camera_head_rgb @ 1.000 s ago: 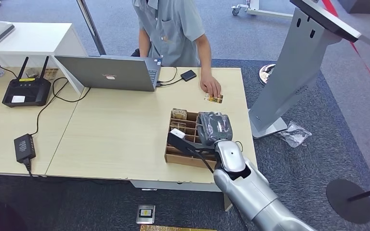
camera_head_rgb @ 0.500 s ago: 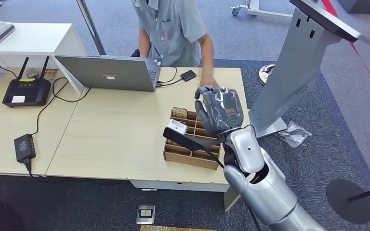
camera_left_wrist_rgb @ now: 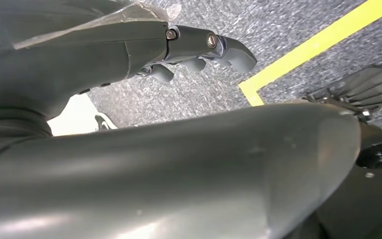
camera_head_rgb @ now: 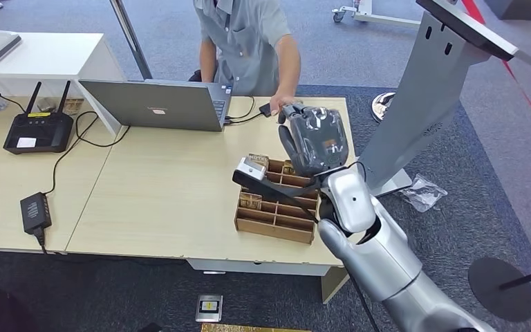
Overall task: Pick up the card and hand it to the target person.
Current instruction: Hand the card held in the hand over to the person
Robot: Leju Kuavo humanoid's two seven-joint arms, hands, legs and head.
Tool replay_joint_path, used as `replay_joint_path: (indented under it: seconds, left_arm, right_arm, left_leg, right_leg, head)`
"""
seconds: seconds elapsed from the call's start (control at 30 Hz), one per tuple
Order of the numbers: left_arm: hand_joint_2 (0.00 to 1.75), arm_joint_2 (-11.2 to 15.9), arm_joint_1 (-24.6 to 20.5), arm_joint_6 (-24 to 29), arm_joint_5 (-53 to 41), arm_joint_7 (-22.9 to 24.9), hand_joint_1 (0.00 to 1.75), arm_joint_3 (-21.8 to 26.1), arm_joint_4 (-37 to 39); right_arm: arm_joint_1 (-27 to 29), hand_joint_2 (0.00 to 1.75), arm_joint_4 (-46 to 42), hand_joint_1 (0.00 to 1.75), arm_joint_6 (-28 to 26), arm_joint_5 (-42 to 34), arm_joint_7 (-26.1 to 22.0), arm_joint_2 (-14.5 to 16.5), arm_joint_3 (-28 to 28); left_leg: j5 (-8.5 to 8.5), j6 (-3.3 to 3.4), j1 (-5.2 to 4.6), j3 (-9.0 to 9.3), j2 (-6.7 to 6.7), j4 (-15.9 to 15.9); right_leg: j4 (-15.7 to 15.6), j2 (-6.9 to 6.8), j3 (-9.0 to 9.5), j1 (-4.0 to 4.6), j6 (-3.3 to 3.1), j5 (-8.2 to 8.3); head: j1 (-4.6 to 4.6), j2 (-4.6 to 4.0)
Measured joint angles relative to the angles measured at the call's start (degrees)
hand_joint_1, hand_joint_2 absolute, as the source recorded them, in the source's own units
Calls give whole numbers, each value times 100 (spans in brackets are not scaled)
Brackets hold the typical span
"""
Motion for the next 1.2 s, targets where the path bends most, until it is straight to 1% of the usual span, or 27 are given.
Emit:
replay_joint_path:
  seconds: [0.23, 0.27, 0.37, 0.4, 0.57, 0.67, 0.77, 0.87, 1.0, 1.1, 1.2]
  left_arm:
    - [0, -26, -77, -2, -54, 4, 0, -4, -1]
    - [0, -27, -80, -2, -63, 5, 0, -4, -1]
    - [0, -28, -88, -2, -76, 19, 0, -4, -1]
    - [0, -28, -91, -2, -80, 26, 0, -4, -1]
    - [0, -26, -100, -2, -104, 79, 0, -4, -1]
    - [0, -19, -99, 4, -81, 98, 0, -4, -1]
    - [0, -9, -78, 41, -44, 98, 0, -4, -1]
    - [0, 18, -24, 82, 21, 69, 0, -1, -1]
    - [0, 58, 86, 97, 104, 1, 0, 13, 0]
    - [0, 86, 189, 147, 197, -80, 0, 34, 2]
    - [0, 109, 300, 183, 284, -144, 0, 109, 4]
  right_arm:
    - [-402, 175, 923, 175, -338, 86, 5, 270, 101]
    - [-432, 175, 1023, 168, -365, 91, 13, 299, 117]
    - [-507, 175, 1294, 38, -419, 116, 60, 370, 166]
    - [-526, 175, 1380, 1, -406, 123, 96, 389, 182]
    - [-528, 175, 1635, 0, 43, -44, 395, 414, 226]
    - [-440, 175, 1654, 0, 325, -366, 441, 412, 230]
    - [-208, 175, 1496, 0, 606, -770, 480, 395, 219]
    - [98, 175, 1182, 0, 872, -1345, 502, 352, 194]
    - [510, 175, 687, 0, 1169, -2389, 416, 282, 93]
    - [759, 175, 343, 0, 1288, -3029, 305, 223, 24]
    - [945, 175, 11, 0, 1336, -3505, 215, 165, -29]
  left_leg:
    - [0, 0, 0, -1, -1, 0]
    - [0, 0, 0, 0, 0, 0]
    - [0, 0, 0, 0, 0, 0]
    - [0, 0, 0, 0, 0, 0]
    - [0, 0, 0, 1, 0, 0]
    - [0, 0, 0, 2, 1, 1]
    - [-1, 0, 0, 2, 1, 1]
    - [-2, -1, 1, 2, 2, 0]
    - [-2, -1, 1, 1, 2, 0]
    - [-2, -1, 1, 1, 3, 0]
    - [-2, -1, 1, 2, 3, 0]
  right_leg:
    - [0, 0, -1, 0, 0, 0]
    - [0, 0, -1, 0, 0, 0]
    - [0, 0, -1, 0, 0, 0]
    - [0, 0, -1, 0, 0, 0]
    - [0, 0, -2, 0, 0, 0]
    - [0, 0, -2, 0, 0, 0]
    - [0, 0, -3, 1, 0, -1]
    - [0, 0, -4, 2, -2, -2]
    - [0, 0, -5, 2, -2, -3]
    - [-1, 0, -5, 2, -2, -3]
    - [-1, 0, -5, 2, -2, -3]
  head:
    - [1, 0]
    - [1, 0]
    - [0, 0]
    - [1, 0]
    - [1, 0]
    - [1, 0]
    - [1, 0]
    - [1, 0]
    - [1, 0]
    - [1, 0]
    - [1, 0]
